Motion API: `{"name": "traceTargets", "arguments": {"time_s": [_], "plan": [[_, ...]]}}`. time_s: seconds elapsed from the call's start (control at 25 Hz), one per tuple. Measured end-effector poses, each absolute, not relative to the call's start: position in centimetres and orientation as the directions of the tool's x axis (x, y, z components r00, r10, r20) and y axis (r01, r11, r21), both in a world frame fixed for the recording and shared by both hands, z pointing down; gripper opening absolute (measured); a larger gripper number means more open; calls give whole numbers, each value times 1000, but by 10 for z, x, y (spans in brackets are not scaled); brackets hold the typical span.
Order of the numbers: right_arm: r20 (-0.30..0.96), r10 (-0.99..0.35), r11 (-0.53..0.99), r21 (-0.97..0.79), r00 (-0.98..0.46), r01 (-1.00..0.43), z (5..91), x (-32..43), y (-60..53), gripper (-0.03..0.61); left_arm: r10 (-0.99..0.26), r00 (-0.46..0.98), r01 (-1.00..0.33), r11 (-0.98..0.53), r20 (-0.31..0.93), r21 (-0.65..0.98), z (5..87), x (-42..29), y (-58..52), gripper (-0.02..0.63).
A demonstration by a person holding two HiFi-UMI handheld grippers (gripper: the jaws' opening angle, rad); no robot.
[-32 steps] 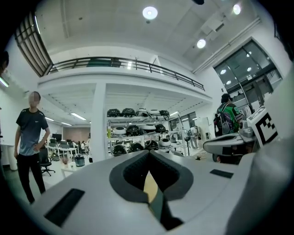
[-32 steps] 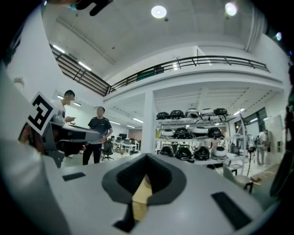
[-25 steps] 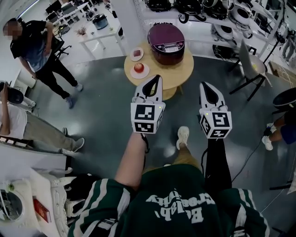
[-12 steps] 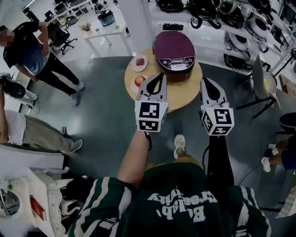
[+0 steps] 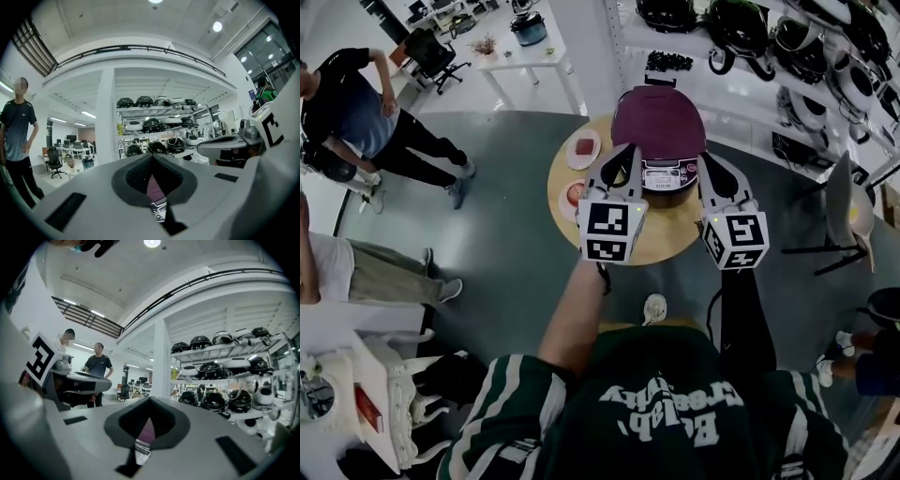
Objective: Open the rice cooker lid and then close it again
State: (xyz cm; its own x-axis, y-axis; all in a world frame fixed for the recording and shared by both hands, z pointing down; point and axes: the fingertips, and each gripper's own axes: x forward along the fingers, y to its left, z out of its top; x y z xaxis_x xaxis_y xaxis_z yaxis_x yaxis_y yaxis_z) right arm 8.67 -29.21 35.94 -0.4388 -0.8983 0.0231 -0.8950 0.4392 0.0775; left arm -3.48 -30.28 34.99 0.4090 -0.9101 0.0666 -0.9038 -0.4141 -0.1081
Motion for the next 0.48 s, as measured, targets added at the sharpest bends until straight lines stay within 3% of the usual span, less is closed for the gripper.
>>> {"name": "traceTargets", "arguments": {"time_s": [0.48], "plan": [[67,-855,518,32,-515,-855,385,83,-348,5,-903,402,-895,-422,149,-141,381,-16,-349,-2]]}}
